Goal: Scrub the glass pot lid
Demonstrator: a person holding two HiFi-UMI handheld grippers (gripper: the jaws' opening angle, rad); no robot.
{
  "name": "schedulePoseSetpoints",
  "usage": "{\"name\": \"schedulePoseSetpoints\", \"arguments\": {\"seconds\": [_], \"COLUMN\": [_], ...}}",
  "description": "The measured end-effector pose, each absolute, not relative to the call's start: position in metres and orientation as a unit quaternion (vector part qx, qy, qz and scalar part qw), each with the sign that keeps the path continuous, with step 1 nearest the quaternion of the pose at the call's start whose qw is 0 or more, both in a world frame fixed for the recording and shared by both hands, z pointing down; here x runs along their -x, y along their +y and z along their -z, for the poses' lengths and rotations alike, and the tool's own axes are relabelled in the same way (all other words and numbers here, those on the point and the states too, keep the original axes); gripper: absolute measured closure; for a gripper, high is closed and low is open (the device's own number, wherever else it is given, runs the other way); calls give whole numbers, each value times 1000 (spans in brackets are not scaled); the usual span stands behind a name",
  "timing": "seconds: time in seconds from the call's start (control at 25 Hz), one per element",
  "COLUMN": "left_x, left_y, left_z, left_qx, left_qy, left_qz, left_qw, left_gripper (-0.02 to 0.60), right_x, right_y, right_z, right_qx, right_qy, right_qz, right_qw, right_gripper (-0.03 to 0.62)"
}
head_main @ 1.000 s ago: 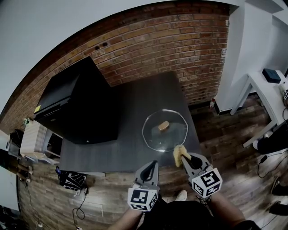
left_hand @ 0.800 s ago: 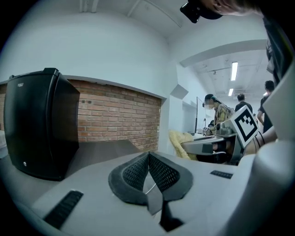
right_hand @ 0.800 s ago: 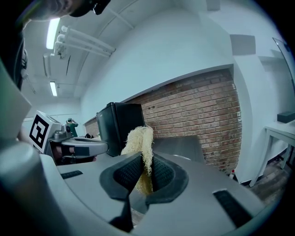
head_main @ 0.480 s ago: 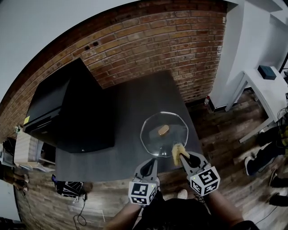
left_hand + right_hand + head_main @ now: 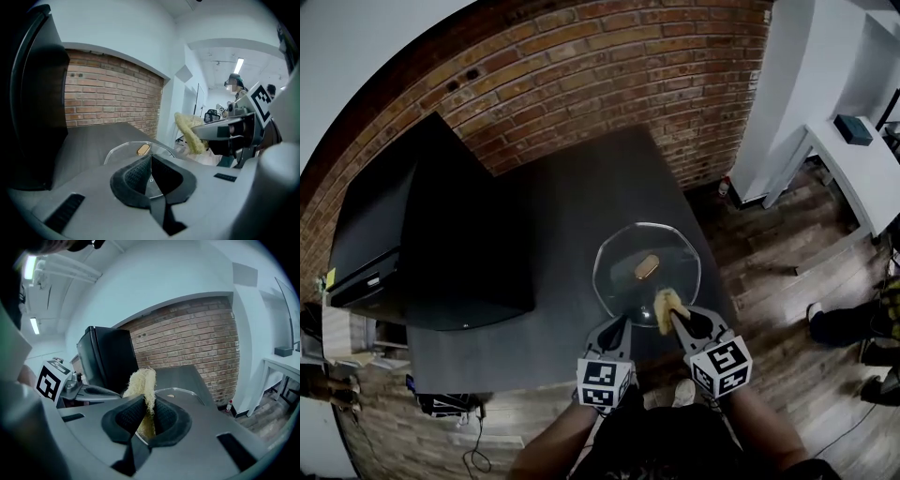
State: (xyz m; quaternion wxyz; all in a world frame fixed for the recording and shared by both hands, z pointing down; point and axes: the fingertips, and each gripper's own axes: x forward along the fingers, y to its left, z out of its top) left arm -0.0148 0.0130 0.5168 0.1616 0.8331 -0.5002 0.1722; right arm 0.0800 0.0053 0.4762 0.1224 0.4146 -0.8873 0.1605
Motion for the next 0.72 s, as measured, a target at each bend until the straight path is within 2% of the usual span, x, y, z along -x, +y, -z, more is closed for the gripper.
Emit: {"name": "schedulePoseSetpoints", "arguments": {"seconds": [0.72], "left_x": [52], "left_y": [-34], "left_z": [-622], "left_qx": [-836], "left_qy": [-433], "left_qz": [-256], "left_qw": [219], "left_gripper": [548], "right_x": [-11], "right_y": [-33], "right_z": [-576], "right_qx": [-433], "right_qy": [-846], "right_qz": [-216], "right_qw": [221], "right_gripper": [546]}}
